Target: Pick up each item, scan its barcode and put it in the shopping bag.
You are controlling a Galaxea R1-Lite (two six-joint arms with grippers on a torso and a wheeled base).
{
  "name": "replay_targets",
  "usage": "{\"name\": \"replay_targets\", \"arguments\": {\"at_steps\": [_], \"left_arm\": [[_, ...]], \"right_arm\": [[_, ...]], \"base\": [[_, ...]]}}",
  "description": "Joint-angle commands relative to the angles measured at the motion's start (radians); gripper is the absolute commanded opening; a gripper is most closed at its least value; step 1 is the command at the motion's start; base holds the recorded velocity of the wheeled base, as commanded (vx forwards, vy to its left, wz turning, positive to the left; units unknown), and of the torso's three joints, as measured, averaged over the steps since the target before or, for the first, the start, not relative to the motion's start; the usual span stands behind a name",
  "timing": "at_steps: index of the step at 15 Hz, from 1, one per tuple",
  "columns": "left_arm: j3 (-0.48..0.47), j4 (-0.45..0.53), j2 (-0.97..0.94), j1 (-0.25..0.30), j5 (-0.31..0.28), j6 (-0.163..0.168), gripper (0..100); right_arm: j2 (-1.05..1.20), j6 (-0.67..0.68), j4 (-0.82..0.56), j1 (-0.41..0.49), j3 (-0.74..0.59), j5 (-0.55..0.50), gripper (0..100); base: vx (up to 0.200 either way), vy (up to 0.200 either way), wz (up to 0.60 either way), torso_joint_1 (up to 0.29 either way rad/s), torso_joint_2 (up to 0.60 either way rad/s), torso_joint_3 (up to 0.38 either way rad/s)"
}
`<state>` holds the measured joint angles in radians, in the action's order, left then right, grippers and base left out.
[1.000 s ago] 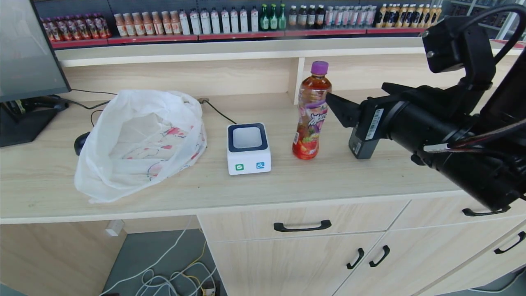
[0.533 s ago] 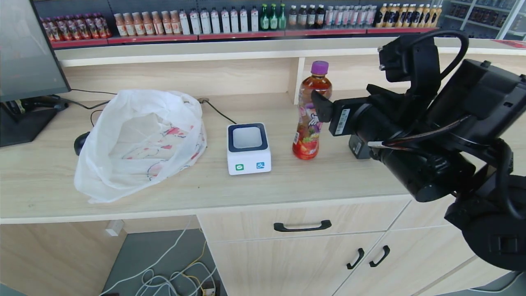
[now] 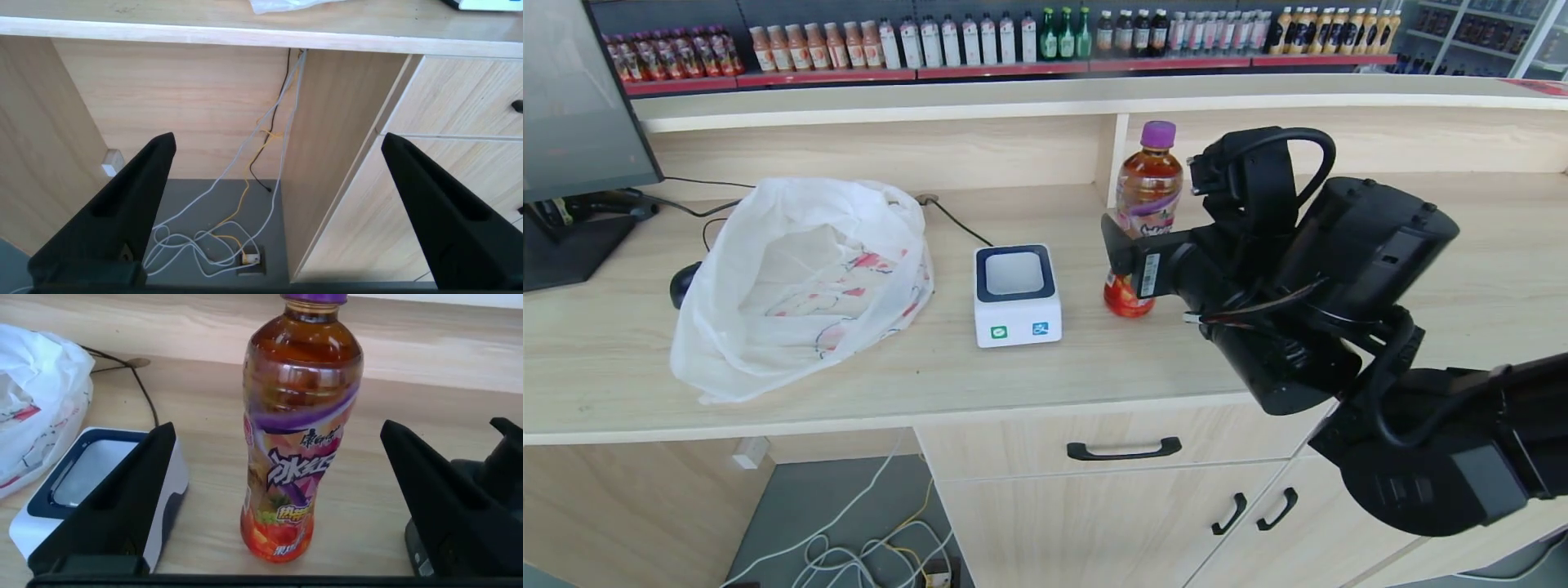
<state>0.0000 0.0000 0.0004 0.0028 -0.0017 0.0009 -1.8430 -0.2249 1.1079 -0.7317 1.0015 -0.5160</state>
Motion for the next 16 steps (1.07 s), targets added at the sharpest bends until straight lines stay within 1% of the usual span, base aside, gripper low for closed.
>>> {"name": "replay_targets", "arguments": {"at_steps": [1,5,8,16], "left_arm": [[0.000,0.000,0.000,0.000,0.000,0.001,100],[0.000,0.000,0.000,0.000,0.000,-0.001,100],[0.000,0.000,0.000,0.000,0.000,0.001,100],[0.000,0.000,0.000,0.000,0.000,-0.001,100]], "right_arm": [[-0.032,0.001,0.003,-0.003,0.016,-0.001,100],[-0.067,0.006,0.013,-0.002,0.051,-0.003,100],[-0.093,0.021,0.015,0.025,0.052,-0.003,100],[-0.130,0.024,0.027,0.028,0.092,-0.003,100]], "base": [[0.000,0.000,0.00,0.000,0.00,0.000],[0.000,0.000,0.00,0.000,0.00,0.000],[0.000,0.000,0.00,0.000,0.00,0.000],[0.000,0.000,0.00,0.000,0.00,0.000]]}}
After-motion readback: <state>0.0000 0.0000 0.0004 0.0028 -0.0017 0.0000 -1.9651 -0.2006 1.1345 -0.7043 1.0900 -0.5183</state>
